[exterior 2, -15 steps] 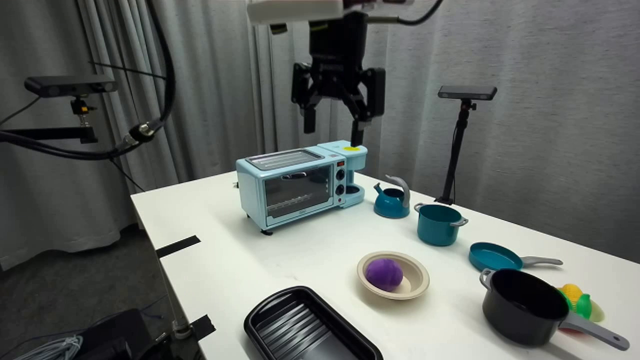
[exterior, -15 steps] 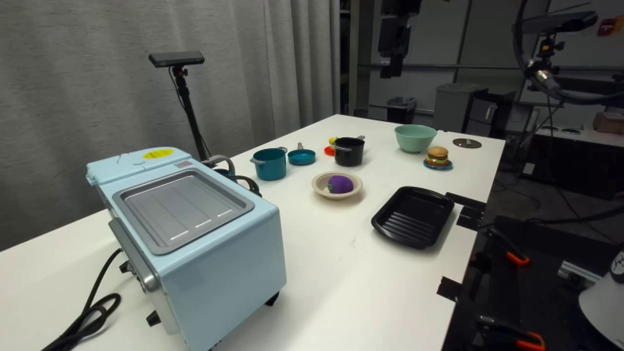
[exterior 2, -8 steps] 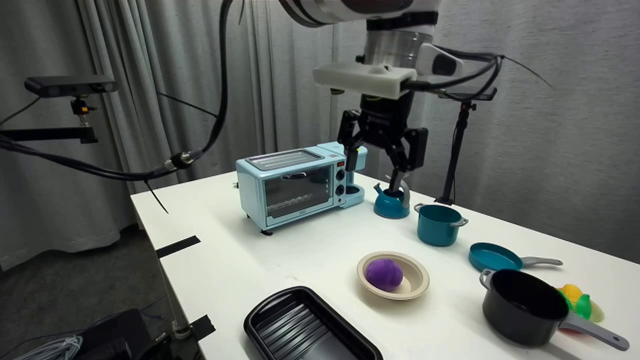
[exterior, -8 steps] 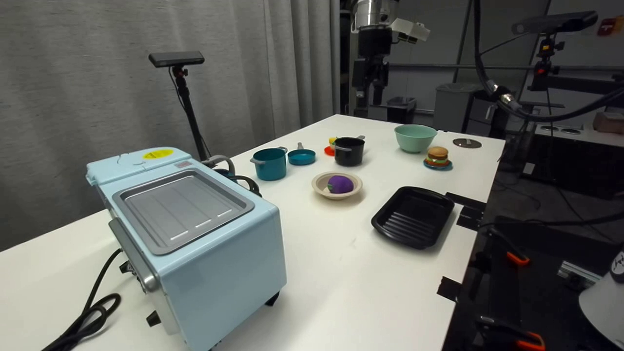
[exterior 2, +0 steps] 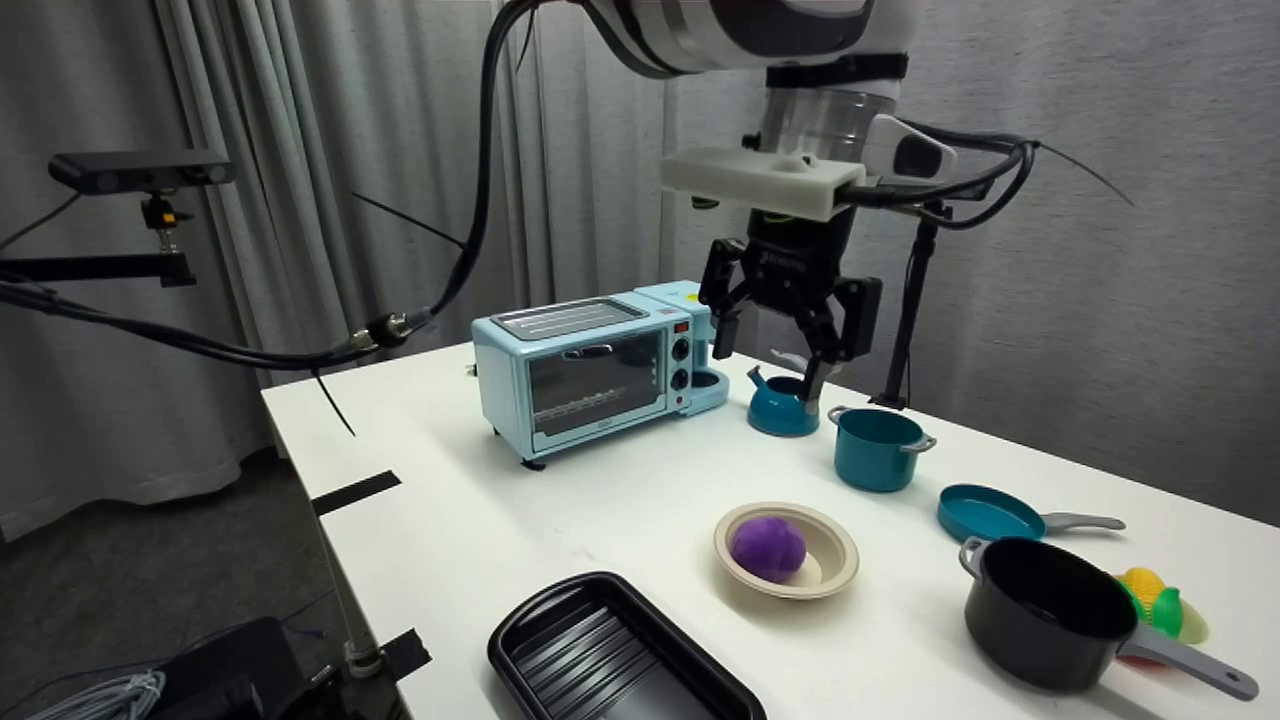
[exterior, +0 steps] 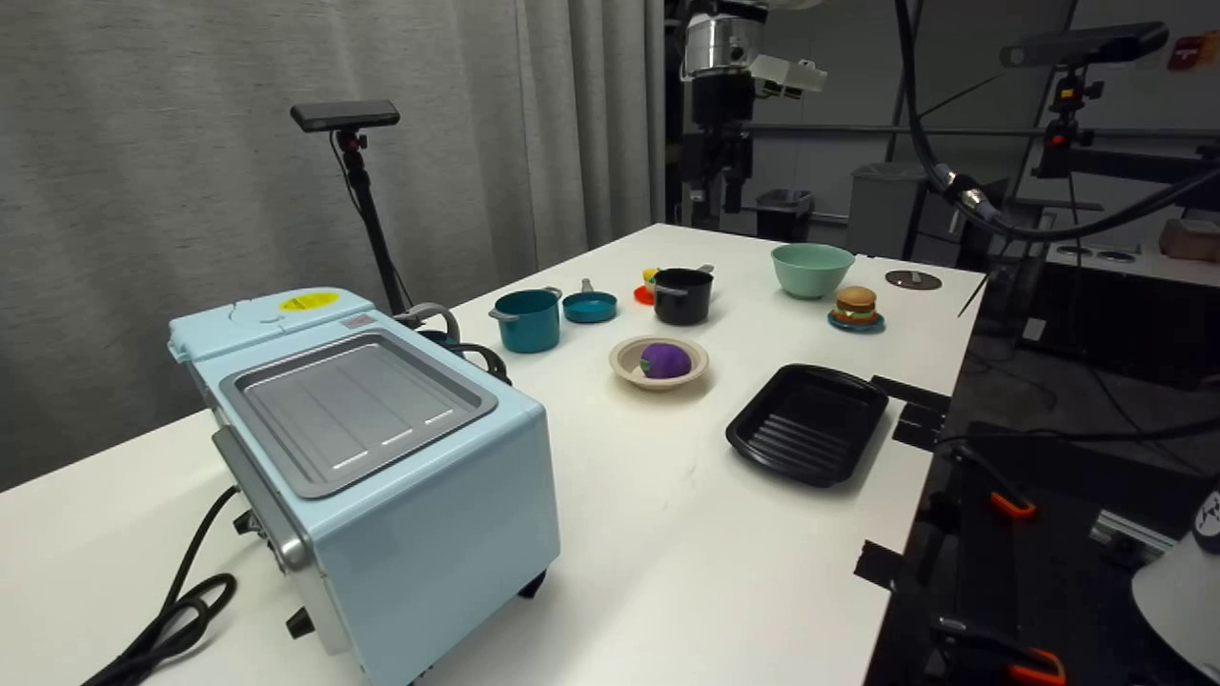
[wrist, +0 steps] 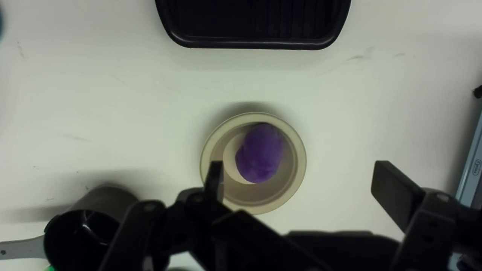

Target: Remove the purple object from the plate

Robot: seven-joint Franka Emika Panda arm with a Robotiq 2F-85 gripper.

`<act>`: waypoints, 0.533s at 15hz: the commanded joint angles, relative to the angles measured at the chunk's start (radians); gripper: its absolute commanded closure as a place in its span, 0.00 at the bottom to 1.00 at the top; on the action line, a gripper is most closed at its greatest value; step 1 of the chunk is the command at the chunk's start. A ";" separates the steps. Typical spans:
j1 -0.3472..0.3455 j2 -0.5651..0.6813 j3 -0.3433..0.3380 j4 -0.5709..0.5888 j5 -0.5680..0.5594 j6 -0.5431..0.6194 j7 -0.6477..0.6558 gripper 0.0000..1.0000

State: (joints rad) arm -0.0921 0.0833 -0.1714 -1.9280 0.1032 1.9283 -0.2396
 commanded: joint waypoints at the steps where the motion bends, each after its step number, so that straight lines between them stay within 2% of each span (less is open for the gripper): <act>1: -0.017 0.061 0.032 -0.007 0.032 0.084 -0.054 0.00; 5: -0.022 0.172 0.064 0.010 0.064 0.178 -0.057 0.00; 8: -0.035 0.256 0.087 0.035 0.089 0.201 -0.054 0.00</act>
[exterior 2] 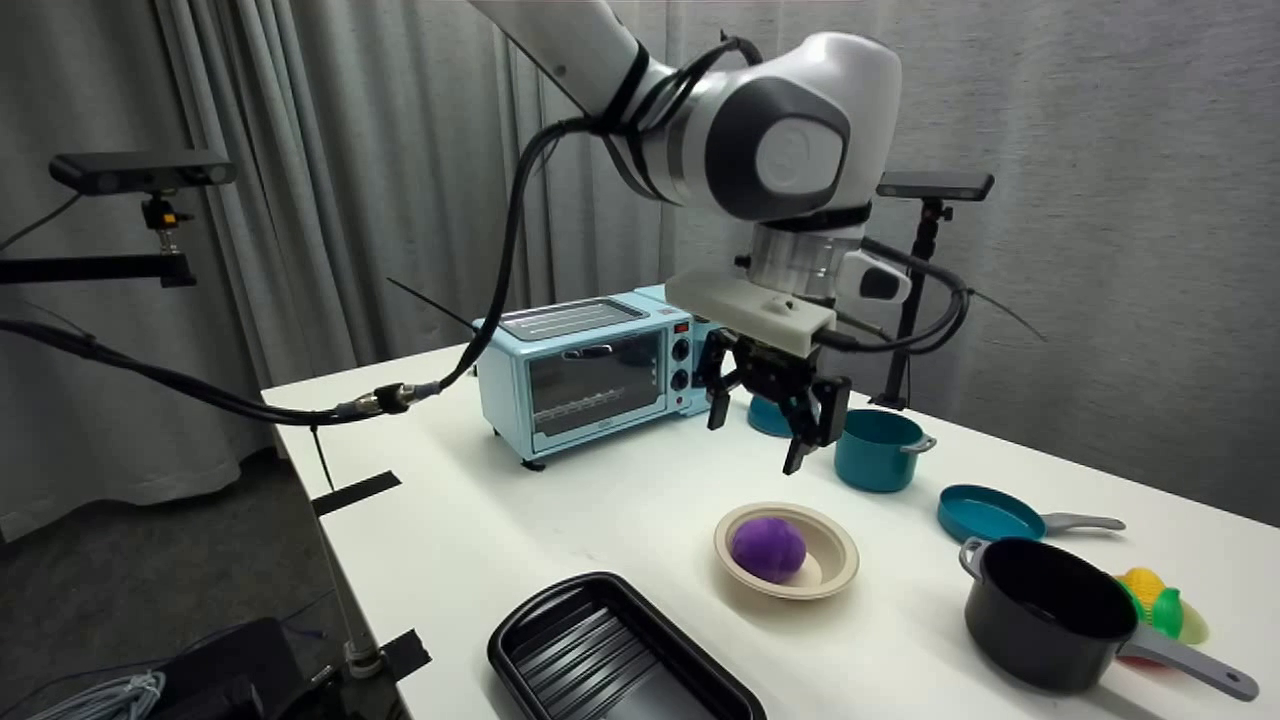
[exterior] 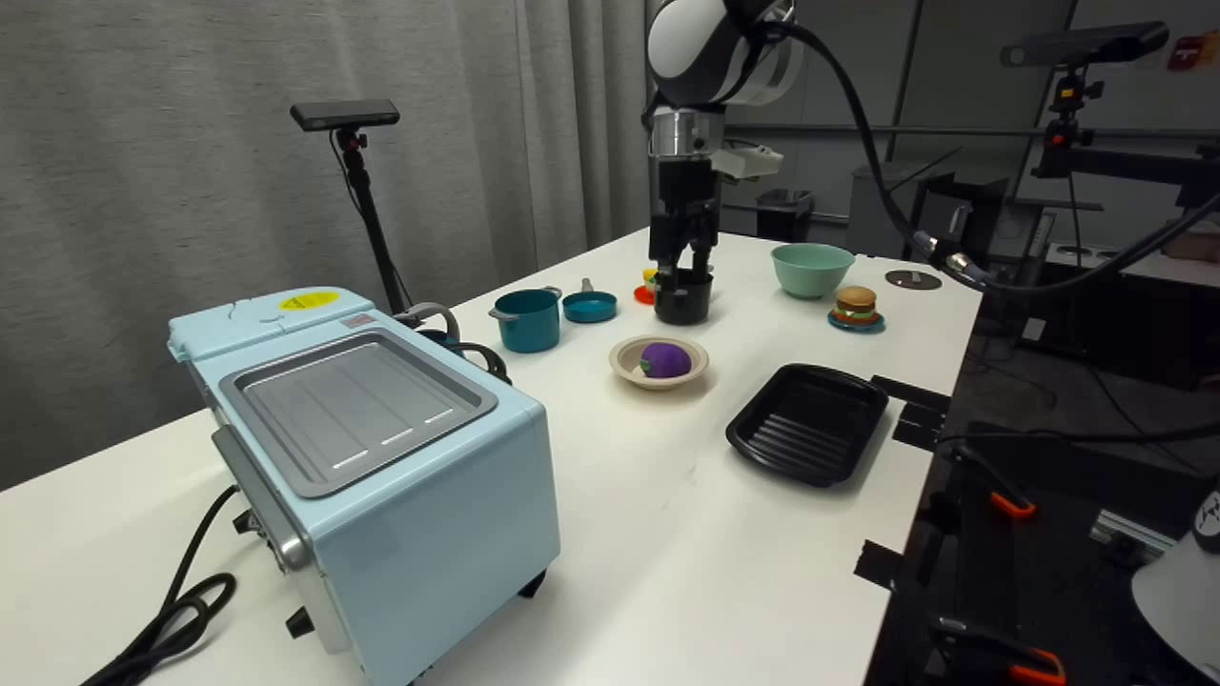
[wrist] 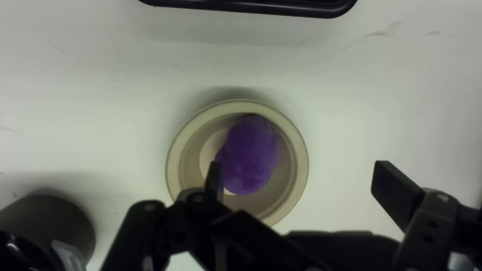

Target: Remove the purple object from the plate

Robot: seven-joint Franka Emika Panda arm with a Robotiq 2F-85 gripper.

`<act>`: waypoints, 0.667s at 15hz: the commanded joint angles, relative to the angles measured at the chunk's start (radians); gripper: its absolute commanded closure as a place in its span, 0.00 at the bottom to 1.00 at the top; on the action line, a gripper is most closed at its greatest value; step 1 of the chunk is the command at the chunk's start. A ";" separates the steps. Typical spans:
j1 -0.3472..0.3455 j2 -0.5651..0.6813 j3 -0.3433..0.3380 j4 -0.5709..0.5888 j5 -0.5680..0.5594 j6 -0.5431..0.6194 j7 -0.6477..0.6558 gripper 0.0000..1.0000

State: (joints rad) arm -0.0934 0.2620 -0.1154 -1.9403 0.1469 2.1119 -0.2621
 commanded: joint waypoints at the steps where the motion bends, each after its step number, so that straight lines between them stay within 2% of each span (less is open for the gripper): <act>1: -0.036 0.099 0.037 0.053 0.045 0.028 -0.027 0.00; 8: -0.057 0.225 0.049 0.119 0.024 0.036 0.012 0.00; 10: -0.067 0.287 0.050 0.182 0.029 0.026 0.024 0.00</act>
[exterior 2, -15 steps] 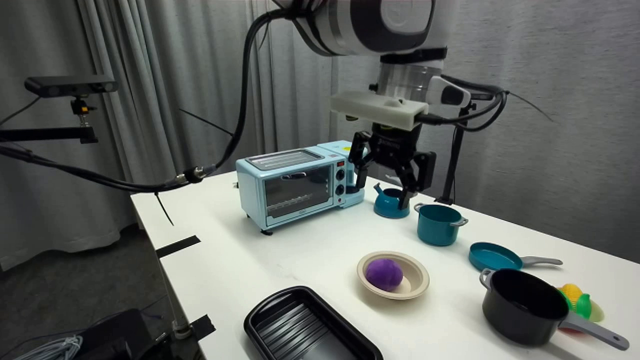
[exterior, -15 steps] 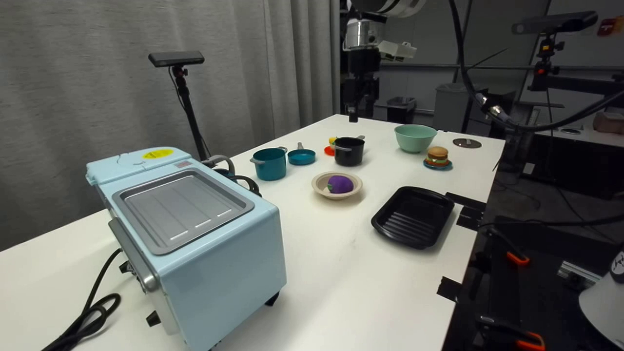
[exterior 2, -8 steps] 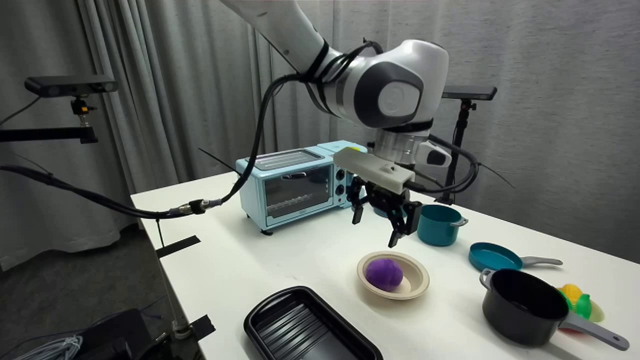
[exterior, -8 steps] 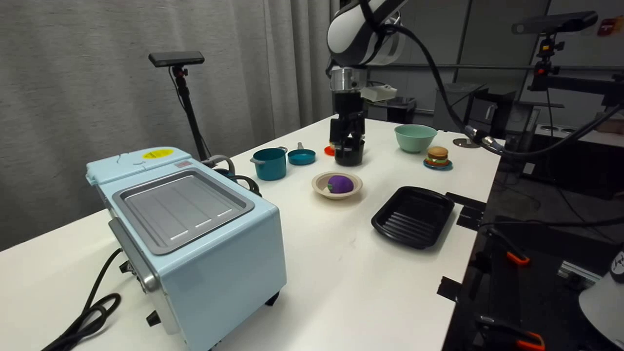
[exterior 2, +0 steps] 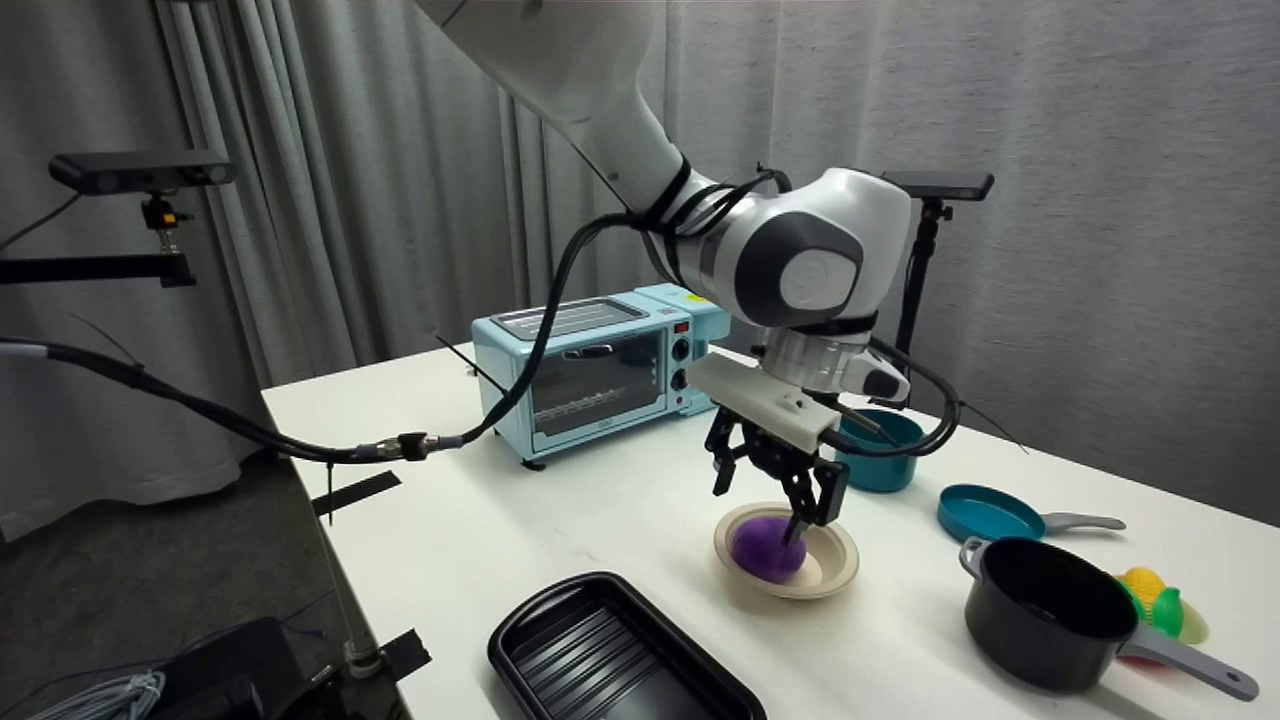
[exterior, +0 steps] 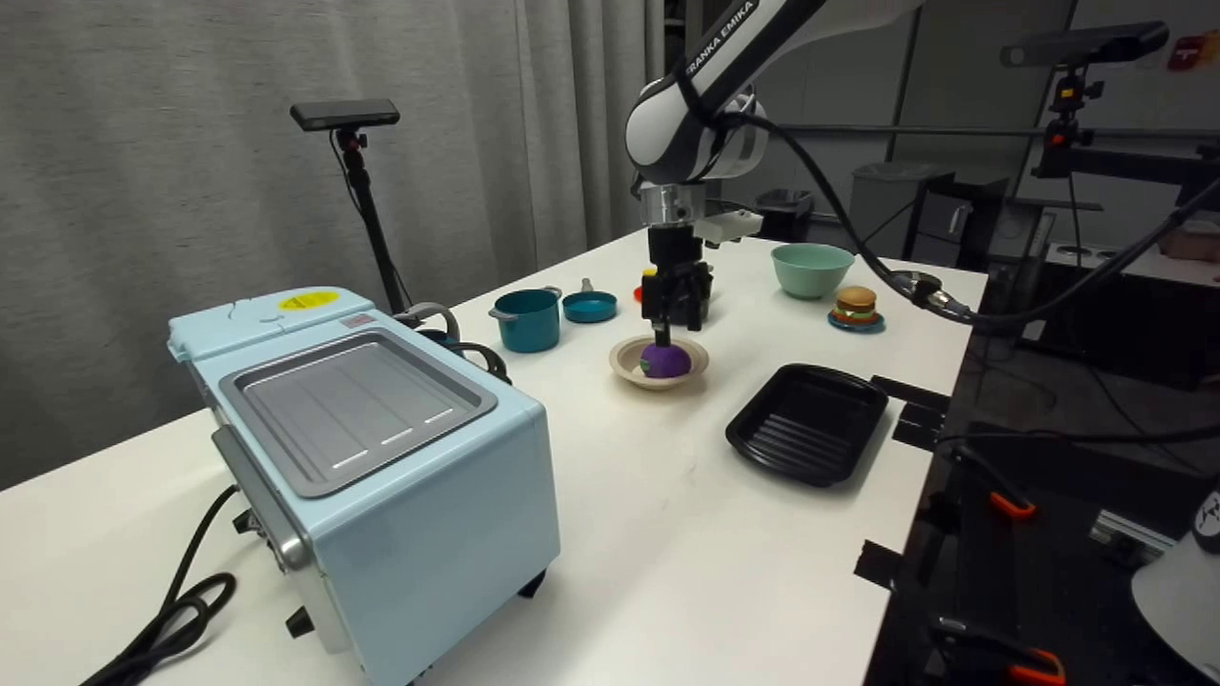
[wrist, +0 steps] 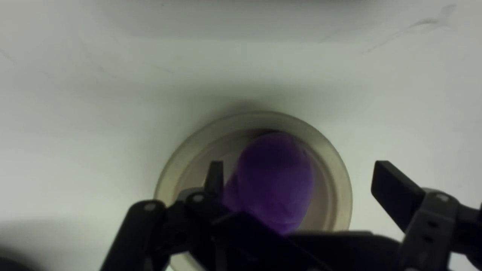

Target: Remove the purple object from the plate

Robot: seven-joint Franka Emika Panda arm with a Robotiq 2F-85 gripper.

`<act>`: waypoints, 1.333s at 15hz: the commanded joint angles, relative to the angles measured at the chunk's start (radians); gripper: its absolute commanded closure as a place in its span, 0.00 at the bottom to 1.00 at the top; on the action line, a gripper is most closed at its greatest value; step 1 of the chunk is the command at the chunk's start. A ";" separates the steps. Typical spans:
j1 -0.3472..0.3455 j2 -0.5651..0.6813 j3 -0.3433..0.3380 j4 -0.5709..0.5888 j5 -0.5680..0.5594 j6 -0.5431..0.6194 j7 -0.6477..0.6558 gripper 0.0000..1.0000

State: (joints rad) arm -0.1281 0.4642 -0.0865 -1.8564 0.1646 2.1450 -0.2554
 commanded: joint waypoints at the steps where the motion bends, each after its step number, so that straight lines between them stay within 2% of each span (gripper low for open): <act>1: -0.036 0.106 0.022 0.121 0.011 -0.009 0.022 0.00; 3: -0.033 0.153 0.027 0.153 0.006 0.004 0.040 0.01; 5: -0.034 0.196 0.032 0.187 0.006 -0.001 0.058 0.09; 6: -0.031 0.215 0.036 0.199 0.007 -0.001 0.066 0.27; 8: -0.030 0.242 0.049 0.216 0.011 -0.002 0.078 0.45; 11: -0.026 0.250 0.064 0.225 0.009 -0.002 0.092 0.67; 14: -0.033 0.185 0.075 0.209 0.008 -0.019 0.071 0.87; 17: -0.024 0.086 0.078 0.153 -0.004 -0.015 0.056 0.95; 20: -0.026 -0.017 0.086 0.110 -0.001 -0.038 0.031 0.94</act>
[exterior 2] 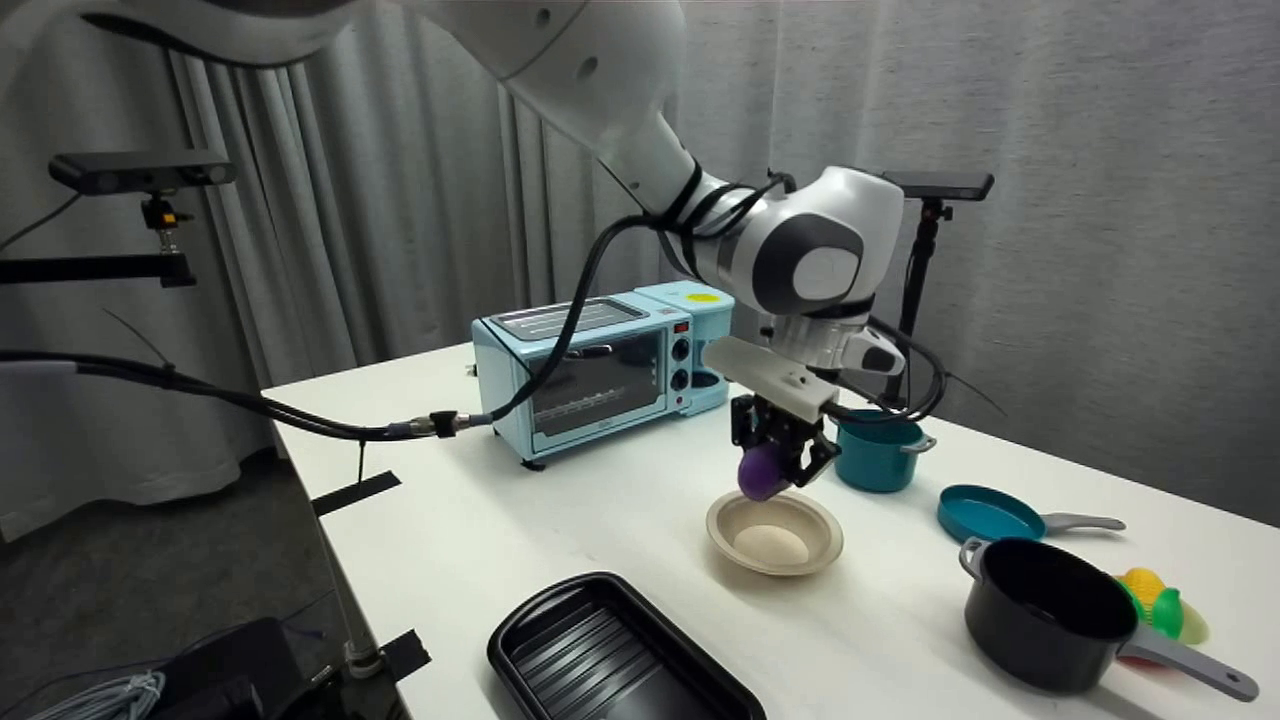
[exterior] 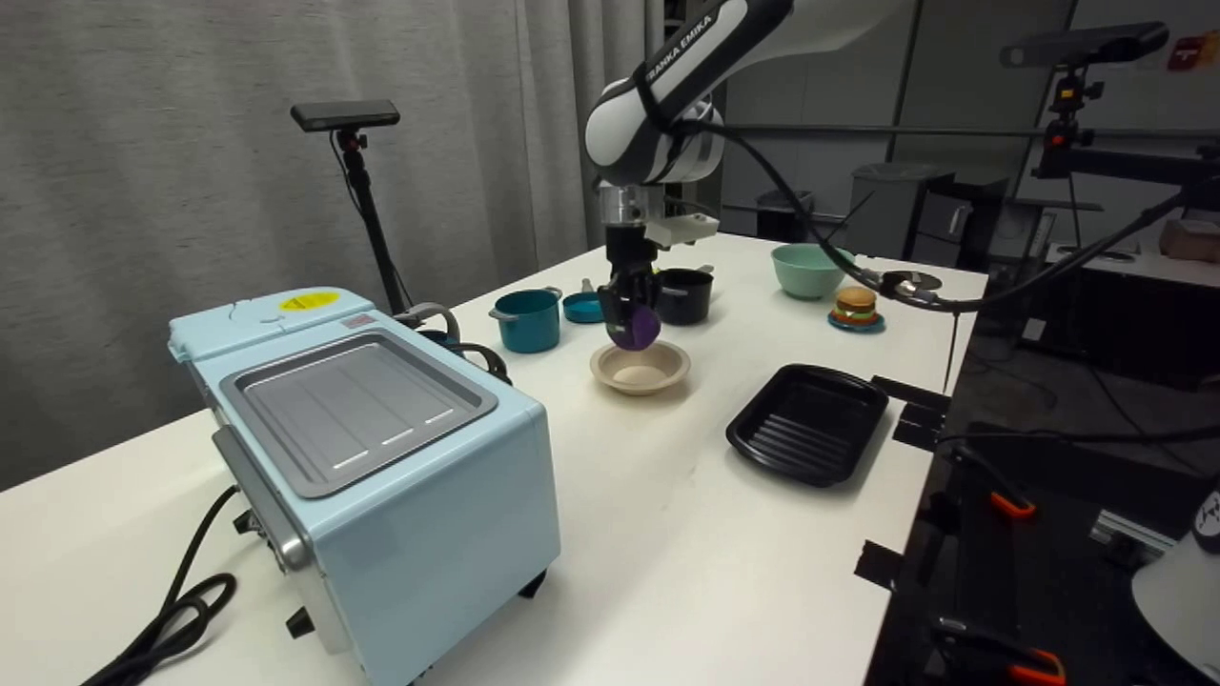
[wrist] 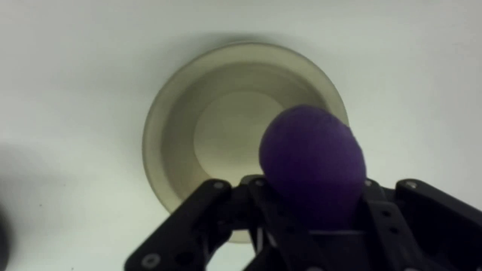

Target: Remove the purple object from the plate

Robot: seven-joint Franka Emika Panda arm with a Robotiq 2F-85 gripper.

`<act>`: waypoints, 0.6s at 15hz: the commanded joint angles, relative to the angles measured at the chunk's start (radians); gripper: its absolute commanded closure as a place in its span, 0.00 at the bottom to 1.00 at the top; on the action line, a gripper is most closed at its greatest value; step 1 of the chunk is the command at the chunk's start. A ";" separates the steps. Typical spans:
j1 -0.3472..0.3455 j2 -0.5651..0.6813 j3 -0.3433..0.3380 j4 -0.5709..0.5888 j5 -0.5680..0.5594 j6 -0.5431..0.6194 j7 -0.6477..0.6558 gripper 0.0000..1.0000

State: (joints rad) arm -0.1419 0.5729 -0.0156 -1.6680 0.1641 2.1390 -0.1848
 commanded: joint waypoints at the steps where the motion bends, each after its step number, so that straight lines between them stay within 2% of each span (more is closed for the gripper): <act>1: -0.012 -0.164 0.016 -0.099 -0.002 -0.042 -0.053 0.95; 5: -0.006 -0.299 -0.005 -0.222 -0.039 -0.046 -0.096 0.94; 9: -0.020 -0.331 -0.046 -0.291 -0.077 -0.014 -0.113 0.94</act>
State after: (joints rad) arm -0.1453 0.2802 -0.0368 -1.8888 0.1116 2.0979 -0.2634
